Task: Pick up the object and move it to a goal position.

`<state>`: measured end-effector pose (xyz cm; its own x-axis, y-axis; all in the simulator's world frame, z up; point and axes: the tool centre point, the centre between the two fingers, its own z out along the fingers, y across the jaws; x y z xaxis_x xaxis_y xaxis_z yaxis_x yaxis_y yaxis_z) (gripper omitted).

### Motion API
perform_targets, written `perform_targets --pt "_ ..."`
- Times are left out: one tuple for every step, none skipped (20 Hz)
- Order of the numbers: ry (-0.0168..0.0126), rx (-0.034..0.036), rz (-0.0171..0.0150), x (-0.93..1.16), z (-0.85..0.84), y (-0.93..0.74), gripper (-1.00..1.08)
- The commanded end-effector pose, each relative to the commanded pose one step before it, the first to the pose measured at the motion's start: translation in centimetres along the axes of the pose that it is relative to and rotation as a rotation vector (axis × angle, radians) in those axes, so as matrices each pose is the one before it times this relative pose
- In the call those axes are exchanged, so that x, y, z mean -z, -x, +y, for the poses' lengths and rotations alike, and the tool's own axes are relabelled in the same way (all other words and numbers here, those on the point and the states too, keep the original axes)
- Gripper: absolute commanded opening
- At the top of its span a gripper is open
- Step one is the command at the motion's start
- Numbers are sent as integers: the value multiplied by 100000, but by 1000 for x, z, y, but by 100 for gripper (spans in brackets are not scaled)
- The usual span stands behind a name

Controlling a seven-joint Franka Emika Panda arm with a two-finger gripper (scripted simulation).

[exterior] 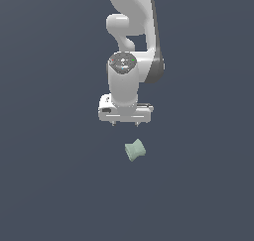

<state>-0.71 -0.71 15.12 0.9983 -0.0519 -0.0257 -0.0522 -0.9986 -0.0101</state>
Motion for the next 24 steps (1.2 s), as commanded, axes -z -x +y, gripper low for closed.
perform_targets --pt "0 0 0 0 1 0 100" --pt "34 165 15 1 -33 -5 100" --pt "103 509 45 4 -111 -13 100" --pt "168 829 74 6 -176 -21 100" --pt "235 1160 104 10 -248 -30 100" --pt "302 1483 133 14 -316 -40 100" --pt "317 1548 140 18 -334 -43 100" --pt "253 1220 111 18 -265 -34 100" --pt "188 889 82 16 -196 -23 100" --pt "120 552 52 14 -125 -12 100" --pt "48 200 20 9 -48 0 100" --pt "-25 -135 -11 1 23 7 100" --pt "-53 -199 -22 -13 56 -4 100" --pt "-20 66 -4 -23 6 -25 100" --pt "14 267 12 -36 -10 -50 100" --pt "24 467 20 -55 -31 -79 100" --pt "30 647 27 -78 -46 -110 100" --pt "29 795 31 -103 -47 -142 100" --pt "28 948 36 -128 -51 -173 100" --pt "28 1099 41 -152 -55 -202 100" --pt "29 1251 47 -175 -61 -230 100" --pt "31 1412 54 -198 -68 -257 100" --pt "32 1579 62 -223 -75 -285 100" --pt "29 1737 70 -249 -79 -313 100"
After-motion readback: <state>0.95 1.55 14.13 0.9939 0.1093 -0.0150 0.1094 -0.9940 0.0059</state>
